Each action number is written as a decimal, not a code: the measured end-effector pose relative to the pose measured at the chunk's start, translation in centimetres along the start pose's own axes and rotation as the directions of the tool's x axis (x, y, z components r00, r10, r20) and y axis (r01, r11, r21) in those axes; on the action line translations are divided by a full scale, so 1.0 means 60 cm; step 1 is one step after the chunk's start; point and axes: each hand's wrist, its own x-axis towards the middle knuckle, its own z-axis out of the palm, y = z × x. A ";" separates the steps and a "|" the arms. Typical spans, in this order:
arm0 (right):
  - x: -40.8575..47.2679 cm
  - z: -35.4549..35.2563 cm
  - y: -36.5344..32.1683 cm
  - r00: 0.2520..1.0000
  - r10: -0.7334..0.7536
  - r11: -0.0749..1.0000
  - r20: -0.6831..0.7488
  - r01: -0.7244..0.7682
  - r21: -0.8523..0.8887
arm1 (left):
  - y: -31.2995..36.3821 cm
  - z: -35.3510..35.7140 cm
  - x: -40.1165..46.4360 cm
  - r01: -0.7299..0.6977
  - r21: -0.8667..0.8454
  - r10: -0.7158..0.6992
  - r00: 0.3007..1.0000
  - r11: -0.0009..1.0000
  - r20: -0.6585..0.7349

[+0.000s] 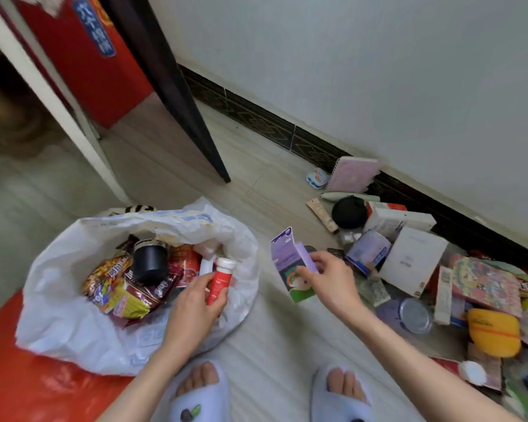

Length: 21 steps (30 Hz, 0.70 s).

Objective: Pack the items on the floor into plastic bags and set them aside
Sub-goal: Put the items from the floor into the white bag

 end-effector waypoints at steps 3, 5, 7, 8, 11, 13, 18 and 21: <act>-0.008 0.091 -0.014 0.974 0.085 0.992 0.212 -0.103 0.074 | -0.051 -0.032 -0.031 0.164 -0.029 -0.166 0.982 0.986 -0.089; -0.008 0.146 -0.025 0.942 0.126 0.982 0.311 -0.163 0.098 | -0.077 -0.044 -0.037 0.287 -0.101 -0.297 0.949 0.953 -0.109; -0.001 0.191 -0.034 0.918 0.145 0.970 0.370 -0.206 0.129 | -0.103 -0.045 -0.038 0.380 -0.198 -0.403 0.910 0.904 -0.094; 0.002 0.209 -0.038 0.909 0.147 0.965 0.390 -0.219 0.147 | -0.115 -0.041 -0.039 0.412 -0.229 -0.439 0.895 0.882 -0.080; 0.007 0.245 -0.039 0.898 0.163 0.939 0.409 -0.269 0.216 | -0.134 -0.021 -0.051 0.385 -0.202 -0.404 0.913 0.900 -0.058; 0.003 0.256 -0.035 0.898 0.190 0.905 0.396 -0.317 0.283 | -0.133 -0.006 -0.059 0.315 -0.140 -0.326 0.943 0.939 -0.061; -0.003 0.268 -0.019 0.903 0.191 0.886 0.385 -0.327 0.329 | -0.138 0.011 -0.050 0.235 0.014 -0.233 0.969 0.972 -0.086; 0.003 0.265 -0.016 0.953 0.114 0.977 0.281 -0.158 0.142 | -0.143 0.013 -0.048 0.239 0.080 -0.231 0.968 0.968 -0.098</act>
